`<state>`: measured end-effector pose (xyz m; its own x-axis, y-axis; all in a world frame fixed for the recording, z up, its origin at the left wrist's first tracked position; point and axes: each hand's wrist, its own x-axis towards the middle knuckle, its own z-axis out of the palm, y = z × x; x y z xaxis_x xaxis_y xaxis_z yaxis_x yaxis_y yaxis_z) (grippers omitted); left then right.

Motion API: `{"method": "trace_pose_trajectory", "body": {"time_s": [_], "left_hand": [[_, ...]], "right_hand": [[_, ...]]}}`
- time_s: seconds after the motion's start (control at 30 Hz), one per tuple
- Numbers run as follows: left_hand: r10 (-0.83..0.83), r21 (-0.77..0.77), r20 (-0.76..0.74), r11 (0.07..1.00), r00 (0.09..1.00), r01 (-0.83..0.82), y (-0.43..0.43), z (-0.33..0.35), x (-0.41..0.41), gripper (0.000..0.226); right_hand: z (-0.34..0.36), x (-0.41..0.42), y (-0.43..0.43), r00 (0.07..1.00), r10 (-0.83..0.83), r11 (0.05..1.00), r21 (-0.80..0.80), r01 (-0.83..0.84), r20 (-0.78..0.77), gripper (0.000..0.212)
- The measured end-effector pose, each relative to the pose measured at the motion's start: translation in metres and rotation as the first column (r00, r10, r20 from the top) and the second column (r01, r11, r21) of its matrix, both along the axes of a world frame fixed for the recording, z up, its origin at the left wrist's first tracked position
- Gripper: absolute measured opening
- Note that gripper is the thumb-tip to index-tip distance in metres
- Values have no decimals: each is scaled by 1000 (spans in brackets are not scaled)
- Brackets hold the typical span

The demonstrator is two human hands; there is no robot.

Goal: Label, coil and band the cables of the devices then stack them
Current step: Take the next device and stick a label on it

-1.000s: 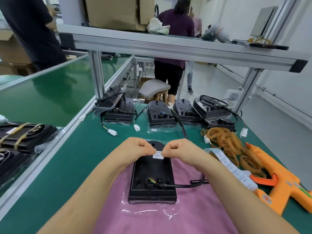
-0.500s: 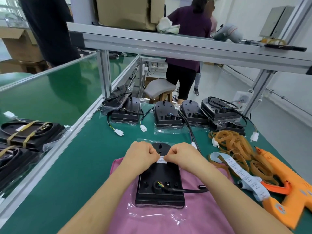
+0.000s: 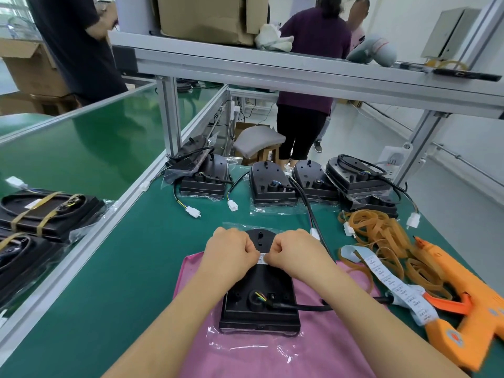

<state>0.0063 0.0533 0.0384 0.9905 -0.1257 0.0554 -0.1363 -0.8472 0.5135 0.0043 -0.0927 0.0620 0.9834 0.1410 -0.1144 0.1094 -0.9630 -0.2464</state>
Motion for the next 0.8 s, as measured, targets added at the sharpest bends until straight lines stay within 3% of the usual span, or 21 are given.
{"method": "trace_pose_trajectory", "body": {"time_s": [0.17, 0.3, 0.43, 0.67, 0.73, 0.8], "left_hand": [[33, -34, 63, 999, 997, -31, 1, -8, 0, 13], [106, -64, 102, 993, 989, -100, -4, -21, -4, 28], [193, -101, 98, 978, 976, -183, -13, -27, -4, 39], [166, -253, 51, 956, 985, -148, 2, -22, -7, 12], [229, -285, 7, 933, 973, -217, 16, -18, -18, 26], [257, -203, -68, 942, 964, -266, 30, -17, -35, 48]], "right_hand": [[-4, 1, -1, 998, 4, 998, -69, 0, 59, 35], [-10, -5, -8, 996, -76, 991, 111, 71, 41, 31], [-15, -9, -10, 995, -92, 979, 185, 85, 32, 16], [-8, -25, -19, 988, -127, 950, 298, 95, 91, 13], [-5, -40, -31, 968, -201, 923, 360, 135, 151, 20], [-5, -59, -50, 952, -288, 895, 385, 227, 106, 33]]}}
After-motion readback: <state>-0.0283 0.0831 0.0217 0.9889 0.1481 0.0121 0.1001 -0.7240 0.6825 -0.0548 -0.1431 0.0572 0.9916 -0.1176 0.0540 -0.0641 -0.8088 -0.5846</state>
